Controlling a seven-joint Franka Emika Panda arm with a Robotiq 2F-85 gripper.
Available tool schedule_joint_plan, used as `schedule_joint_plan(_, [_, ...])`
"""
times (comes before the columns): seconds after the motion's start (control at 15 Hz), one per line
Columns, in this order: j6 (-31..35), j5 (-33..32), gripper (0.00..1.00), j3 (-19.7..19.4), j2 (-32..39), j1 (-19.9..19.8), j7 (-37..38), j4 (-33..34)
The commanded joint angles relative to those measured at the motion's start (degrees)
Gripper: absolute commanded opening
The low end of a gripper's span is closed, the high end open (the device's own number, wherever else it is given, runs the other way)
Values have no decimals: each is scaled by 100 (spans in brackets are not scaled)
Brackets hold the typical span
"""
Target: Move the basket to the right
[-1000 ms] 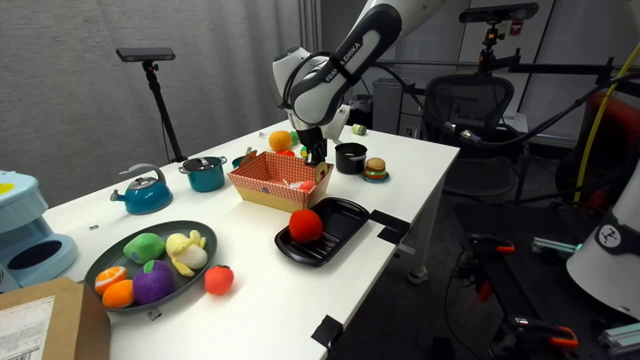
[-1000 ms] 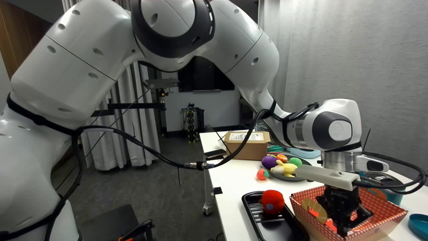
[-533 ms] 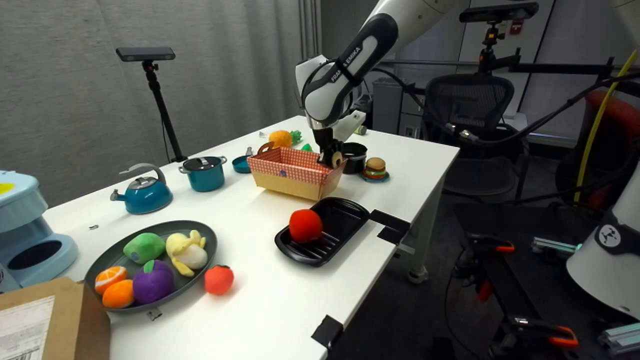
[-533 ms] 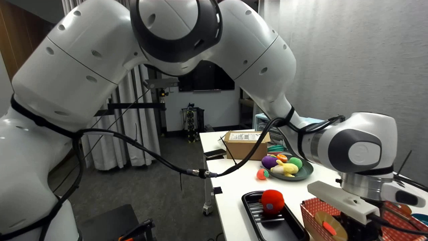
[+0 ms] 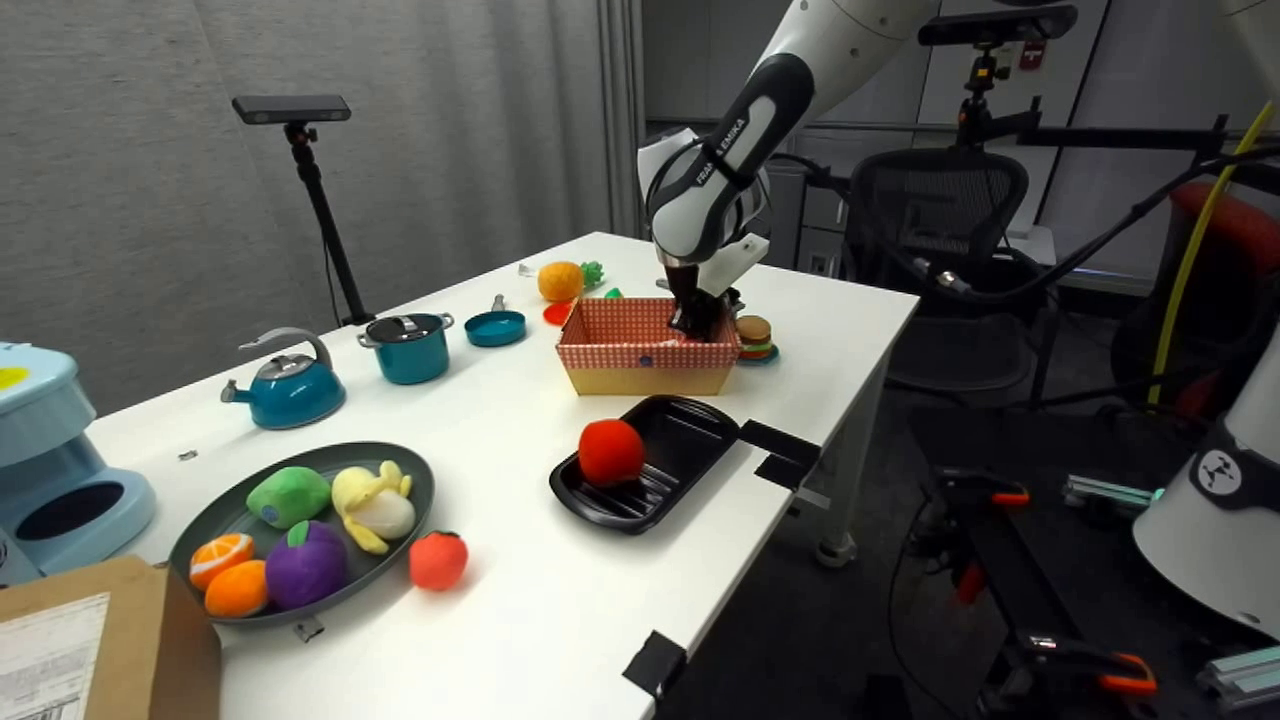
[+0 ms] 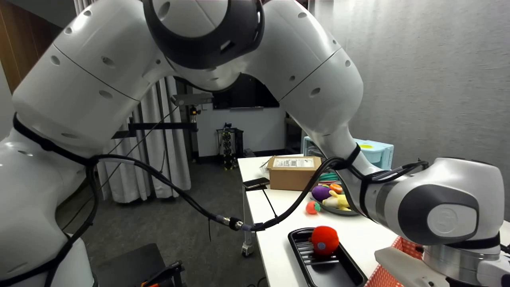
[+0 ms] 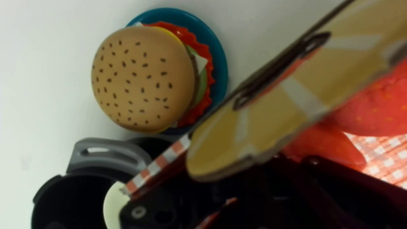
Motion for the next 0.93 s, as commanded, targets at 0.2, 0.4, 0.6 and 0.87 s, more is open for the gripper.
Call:
schedule_joint_plan(0.2, [289, -270, 0, -235, -299, 415, 480, -480])
schedule_joint_plan(0.4, [152, -549, 0, -193, -564, 749, 515, -605])
schedule_joint_plan(0.6, [0, -888, 0, -189, -869, 1184, 634, -764])
schedule_joint_plan(0.87, [-201, -1356, 0, -188, -1287, 1618, 935, -1076])
